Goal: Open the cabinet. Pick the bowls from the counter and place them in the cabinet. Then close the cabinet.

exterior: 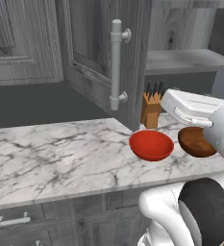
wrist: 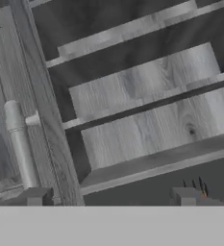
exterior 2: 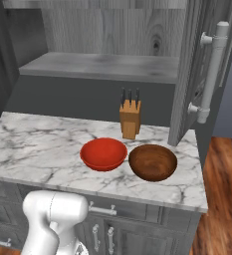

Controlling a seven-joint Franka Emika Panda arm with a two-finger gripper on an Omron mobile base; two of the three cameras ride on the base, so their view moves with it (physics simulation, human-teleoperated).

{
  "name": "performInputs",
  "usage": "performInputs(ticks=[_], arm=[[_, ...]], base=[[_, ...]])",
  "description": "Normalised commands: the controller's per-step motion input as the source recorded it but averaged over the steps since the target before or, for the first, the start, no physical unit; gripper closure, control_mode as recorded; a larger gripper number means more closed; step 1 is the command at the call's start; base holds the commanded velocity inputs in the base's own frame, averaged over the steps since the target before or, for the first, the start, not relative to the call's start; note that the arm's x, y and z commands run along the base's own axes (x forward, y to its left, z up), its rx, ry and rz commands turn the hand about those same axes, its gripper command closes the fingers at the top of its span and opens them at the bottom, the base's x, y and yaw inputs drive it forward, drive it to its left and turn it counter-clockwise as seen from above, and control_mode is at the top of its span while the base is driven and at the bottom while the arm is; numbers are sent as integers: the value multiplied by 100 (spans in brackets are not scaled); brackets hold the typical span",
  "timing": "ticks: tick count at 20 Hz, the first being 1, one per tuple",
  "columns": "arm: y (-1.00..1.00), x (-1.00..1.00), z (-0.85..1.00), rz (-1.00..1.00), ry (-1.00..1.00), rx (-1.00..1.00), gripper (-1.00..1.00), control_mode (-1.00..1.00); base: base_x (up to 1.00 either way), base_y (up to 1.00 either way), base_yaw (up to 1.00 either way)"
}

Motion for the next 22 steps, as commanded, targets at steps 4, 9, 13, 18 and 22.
performInputs(ticks=[4, 9, 13, 18, 22], arm=[[-86, 40, 14, 23, 0, 20, -100, -100], [-38, 53, -3, 31, 6, 17, -100, -100], [-4, 54, -29, 28, 0, 3, -100, -100], [9, 62, -33, 17, 0, 0, -100, -100], [28, 48, -24, 9, -2, -1, -100, -100]], base=[[0, 0, 0], [0, 0, 0], [0, 0, 0], [0, 0, 0], [0, 0, 0]])
